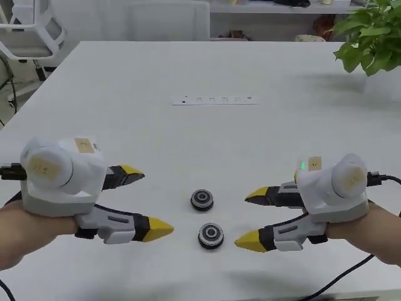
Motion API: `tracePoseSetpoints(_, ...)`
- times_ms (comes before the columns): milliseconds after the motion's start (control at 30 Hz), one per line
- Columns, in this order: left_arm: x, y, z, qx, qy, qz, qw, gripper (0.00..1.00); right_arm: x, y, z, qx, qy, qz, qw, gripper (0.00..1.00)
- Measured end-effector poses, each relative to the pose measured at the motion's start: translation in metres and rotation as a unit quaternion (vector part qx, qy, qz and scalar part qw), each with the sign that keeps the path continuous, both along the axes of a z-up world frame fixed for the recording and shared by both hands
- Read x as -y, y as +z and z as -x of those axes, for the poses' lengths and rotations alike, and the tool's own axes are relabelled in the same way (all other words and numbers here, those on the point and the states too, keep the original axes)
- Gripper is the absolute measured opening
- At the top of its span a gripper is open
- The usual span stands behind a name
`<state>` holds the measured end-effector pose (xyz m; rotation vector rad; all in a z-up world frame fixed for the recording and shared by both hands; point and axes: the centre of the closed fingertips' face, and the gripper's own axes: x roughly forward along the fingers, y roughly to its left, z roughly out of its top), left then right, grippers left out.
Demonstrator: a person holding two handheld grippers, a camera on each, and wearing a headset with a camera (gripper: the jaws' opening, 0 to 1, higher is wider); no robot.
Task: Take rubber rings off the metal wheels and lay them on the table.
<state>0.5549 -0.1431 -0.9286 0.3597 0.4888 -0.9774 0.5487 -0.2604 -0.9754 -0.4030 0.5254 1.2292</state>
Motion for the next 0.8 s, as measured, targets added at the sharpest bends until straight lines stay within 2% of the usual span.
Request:
tracePoseSetpoints(233,0.005,-0.009,0.001,-0.007,-0.016,-0.011,0.9998,0.67,-0.004,-0.008,0.0,-0.005,0.015,0.01,0.9998,0.49)
tracePoseSetpoints(800,0.021,-0.025,0.0,-0.025,-0.045,-0.019,0.9985,0.61,-0.018,-0.021,0.0,-0.018,0.047,0.021,0.9985,0.41)
